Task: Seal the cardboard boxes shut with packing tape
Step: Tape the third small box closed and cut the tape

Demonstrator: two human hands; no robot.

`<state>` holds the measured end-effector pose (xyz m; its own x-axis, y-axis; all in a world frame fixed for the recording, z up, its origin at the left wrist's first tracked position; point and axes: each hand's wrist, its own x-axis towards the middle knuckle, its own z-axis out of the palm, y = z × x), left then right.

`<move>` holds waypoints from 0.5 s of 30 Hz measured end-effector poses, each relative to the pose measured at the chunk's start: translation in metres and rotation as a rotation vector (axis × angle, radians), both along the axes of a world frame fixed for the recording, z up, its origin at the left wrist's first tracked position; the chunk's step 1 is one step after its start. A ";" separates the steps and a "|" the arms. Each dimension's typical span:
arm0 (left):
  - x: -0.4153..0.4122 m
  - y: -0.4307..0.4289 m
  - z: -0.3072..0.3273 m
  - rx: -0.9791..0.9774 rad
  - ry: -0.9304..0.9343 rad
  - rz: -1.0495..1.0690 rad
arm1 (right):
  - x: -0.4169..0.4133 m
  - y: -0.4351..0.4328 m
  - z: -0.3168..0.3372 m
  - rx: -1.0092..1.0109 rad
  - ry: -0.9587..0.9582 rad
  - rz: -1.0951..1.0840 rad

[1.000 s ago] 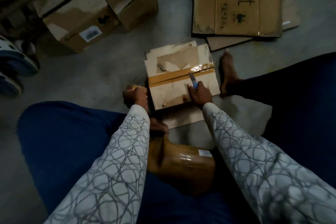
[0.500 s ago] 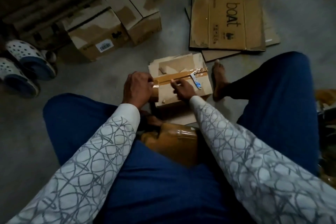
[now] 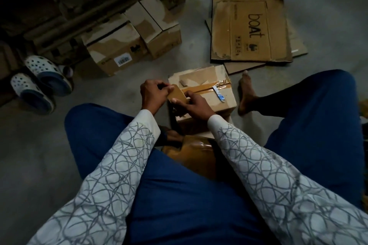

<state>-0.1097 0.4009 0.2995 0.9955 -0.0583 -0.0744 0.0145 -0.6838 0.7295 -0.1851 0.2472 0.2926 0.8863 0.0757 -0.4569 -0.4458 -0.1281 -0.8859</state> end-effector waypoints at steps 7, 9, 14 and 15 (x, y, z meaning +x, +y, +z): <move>0.035 0.012 -0.013 -0.031 0.061 -0.018 | -0.003 0.005 -0.016 -0.011 0.080 -0.137; 0.050 0.019 -0.014 -0.085 0.076 0.071 | -0.008 -0.002 -0.025 -0.069 0.132 -0.149; 0.082 0.027 -0.026 0.015 0.108 0.015 | -0.018 -0.007 -0.039 -0.153 0.166 -0.032; 0.086 0.025 -0.030 0.036 0.128 -0.023 | -0.015 -0.009 -0.041 -0.105 0.182 -0.022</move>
